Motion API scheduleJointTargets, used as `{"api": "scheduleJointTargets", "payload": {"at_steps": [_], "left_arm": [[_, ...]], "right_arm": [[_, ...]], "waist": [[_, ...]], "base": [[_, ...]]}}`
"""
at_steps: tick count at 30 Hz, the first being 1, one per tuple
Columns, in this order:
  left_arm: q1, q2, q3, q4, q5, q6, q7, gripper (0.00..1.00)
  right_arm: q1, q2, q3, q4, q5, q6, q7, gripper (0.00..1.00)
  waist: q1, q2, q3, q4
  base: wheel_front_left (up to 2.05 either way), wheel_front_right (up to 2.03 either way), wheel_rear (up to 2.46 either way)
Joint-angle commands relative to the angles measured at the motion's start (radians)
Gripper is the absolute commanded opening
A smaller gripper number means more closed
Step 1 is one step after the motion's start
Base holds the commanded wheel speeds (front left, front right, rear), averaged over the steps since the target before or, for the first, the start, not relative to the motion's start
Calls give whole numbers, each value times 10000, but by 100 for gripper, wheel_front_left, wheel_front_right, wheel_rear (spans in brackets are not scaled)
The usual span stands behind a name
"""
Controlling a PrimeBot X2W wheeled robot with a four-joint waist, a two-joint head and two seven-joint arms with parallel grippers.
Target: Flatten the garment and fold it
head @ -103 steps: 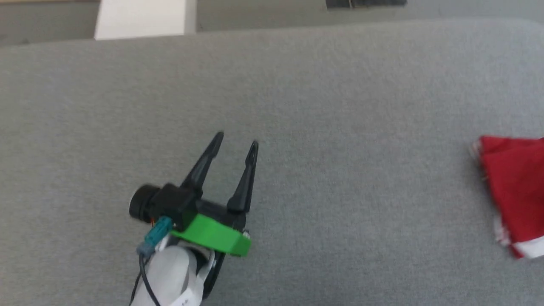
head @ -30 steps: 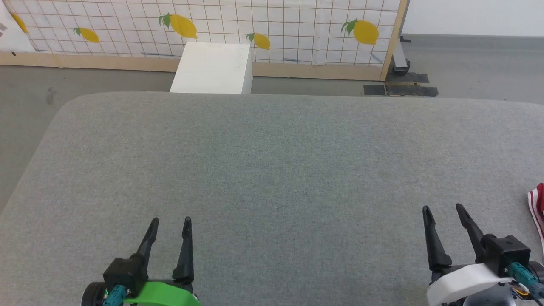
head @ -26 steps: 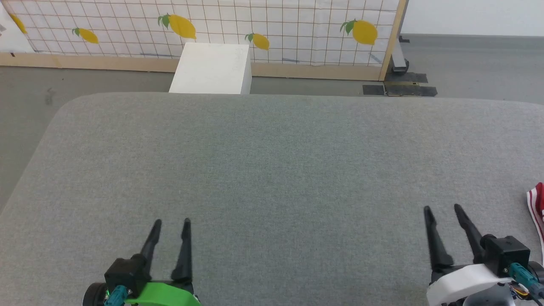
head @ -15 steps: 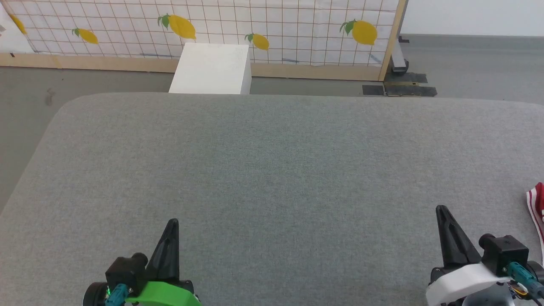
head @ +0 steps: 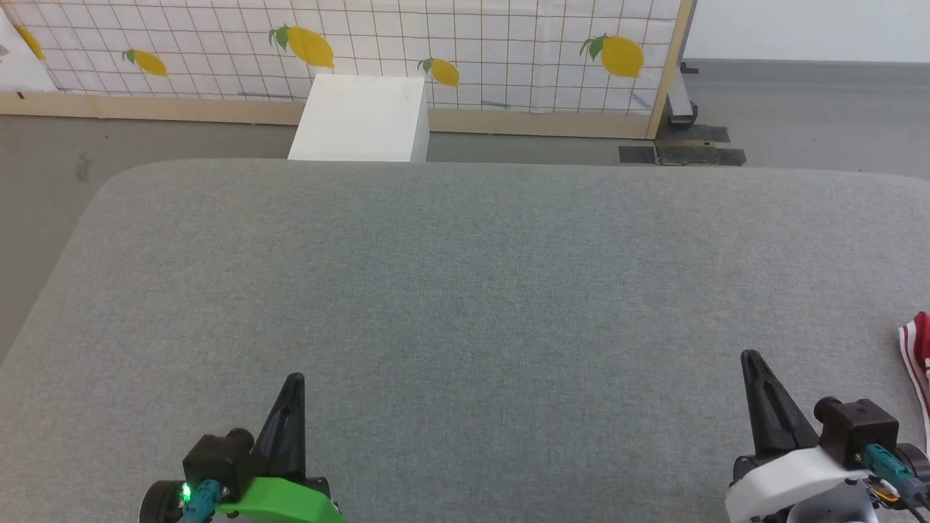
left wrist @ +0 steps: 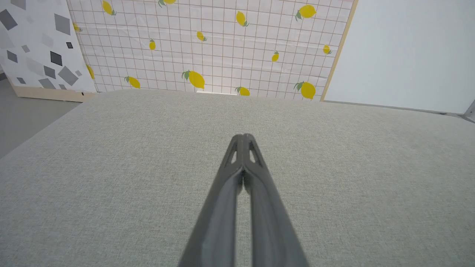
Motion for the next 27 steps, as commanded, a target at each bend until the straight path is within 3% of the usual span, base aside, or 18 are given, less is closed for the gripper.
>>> {"api": "scheduleJointTargets", "payload": {"at_steps": [1,27], "left_arm": [[-143,-11,48,-57,120,78,52,0],[-311,-23,135,-269,468,257,582,0]], "right_arm": [[-114,6,40,-83,-106,-3,56,0],[-251,13,187,-265,-270,-7,374,0]], "waist": [[0,0,-1,-1],[0,0,-26,-27]], "base": [[0,0,0],[0,0,0]]}}
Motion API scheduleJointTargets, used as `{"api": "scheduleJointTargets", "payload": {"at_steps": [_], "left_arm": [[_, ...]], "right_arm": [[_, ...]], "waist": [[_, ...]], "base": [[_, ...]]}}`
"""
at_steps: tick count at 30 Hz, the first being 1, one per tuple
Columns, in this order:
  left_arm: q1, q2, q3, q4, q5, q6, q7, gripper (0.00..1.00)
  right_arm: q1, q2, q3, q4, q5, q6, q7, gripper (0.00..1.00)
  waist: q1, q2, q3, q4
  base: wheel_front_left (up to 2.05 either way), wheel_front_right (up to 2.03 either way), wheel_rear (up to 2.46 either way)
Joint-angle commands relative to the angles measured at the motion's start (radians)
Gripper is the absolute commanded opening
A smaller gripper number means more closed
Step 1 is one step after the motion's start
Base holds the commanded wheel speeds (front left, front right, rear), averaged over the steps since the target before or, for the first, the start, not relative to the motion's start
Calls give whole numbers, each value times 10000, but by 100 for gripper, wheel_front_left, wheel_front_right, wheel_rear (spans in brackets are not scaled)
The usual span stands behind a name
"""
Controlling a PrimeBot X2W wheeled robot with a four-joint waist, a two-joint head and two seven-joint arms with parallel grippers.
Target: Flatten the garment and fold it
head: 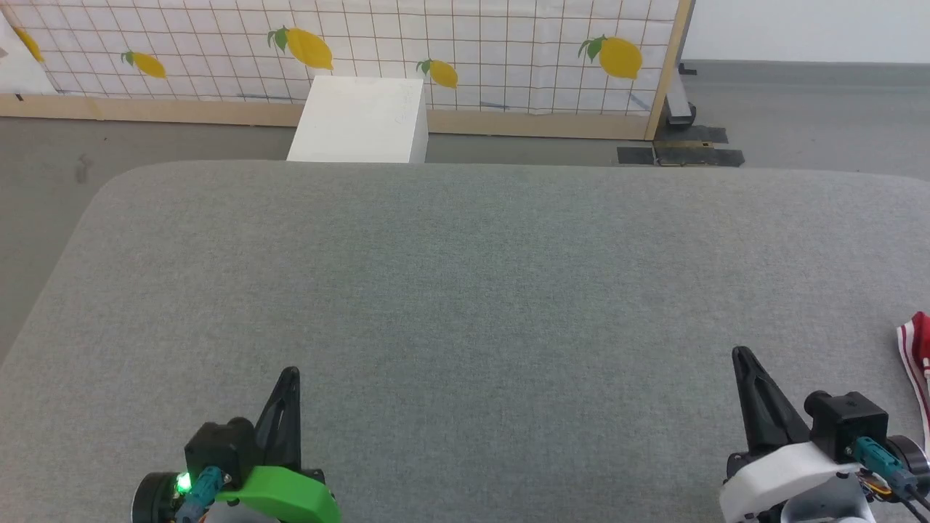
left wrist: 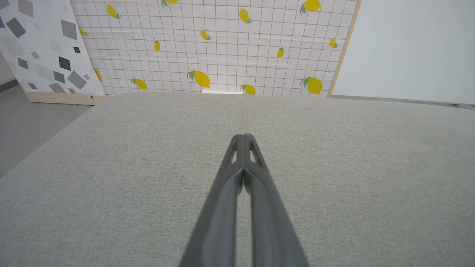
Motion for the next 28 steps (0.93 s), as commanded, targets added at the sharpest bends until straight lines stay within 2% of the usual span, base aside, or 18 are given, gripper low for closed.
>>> {"api": "scheduleJointTargets", "payload": {"at_steps": [1,28], "left_arm": [[-209,-23,35,-60,60,87,69,0],[-396,-36,132,-296,445,286,657,0]], "right_arm": [[-203,11,24,-86,-134,-7,44,0],[-356,18,187,-288,-316,-11,397,0]], "waist": [[0,0,-1,-1],[0,0,-28,-30]], "base": [[0,0,0],[0,0,0]]}}
